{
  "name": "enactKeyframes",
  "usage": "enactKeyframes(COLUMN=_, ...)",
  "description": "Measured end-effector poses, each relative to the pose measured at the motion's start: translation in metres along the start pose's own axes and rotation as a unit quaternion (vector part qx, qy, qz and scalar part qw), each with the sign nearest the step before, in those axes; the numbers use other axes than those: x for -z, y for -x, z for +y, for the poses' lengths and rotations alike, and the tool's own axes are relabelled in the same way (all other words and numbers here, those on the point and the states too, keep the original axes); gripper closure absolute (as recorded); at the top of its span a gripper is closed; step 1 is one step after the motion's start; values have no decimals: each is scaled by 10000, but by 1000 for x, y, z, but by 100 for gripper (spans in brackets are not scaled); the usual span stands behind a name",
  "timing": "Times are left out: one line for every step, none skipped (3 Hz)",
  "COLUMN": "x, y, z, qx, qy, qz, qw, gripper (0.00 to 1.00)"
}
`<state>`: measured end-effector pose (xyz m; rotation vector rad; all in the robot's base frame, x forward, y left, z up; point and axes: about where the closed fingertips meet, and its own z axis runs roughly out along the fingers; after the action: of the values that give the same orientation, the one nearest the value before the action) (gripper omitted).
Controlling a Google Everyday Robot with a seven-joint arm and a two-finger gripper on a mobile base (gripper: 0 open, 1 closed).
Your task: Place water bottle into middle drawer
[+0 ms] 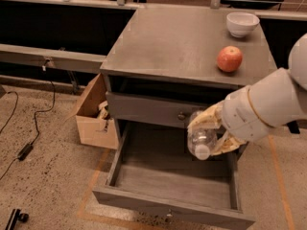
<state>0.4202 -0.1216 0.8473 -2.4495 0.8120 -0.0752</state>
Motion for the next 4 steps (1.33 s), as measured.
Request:
enactKeyframes(x=-67, y=13, z=35, qx=-40, qy=44, qz=-439, qw=9990, gripper=100)
enactKeyframes(x=-136, y=-5, z=70, qx=-392, qy=201, qz=-683, qw=9967, gripper=100)
enactKeyframes(x=-200, y=-23, z=96, qx=-1362, qy=280, qz=-1069, qw=9845, gripper=100)
enactKeyframes(x=-243, y=-37, z=119, qx=-2604, qy=140, qz=-1245, qw=9573, gripper=100)
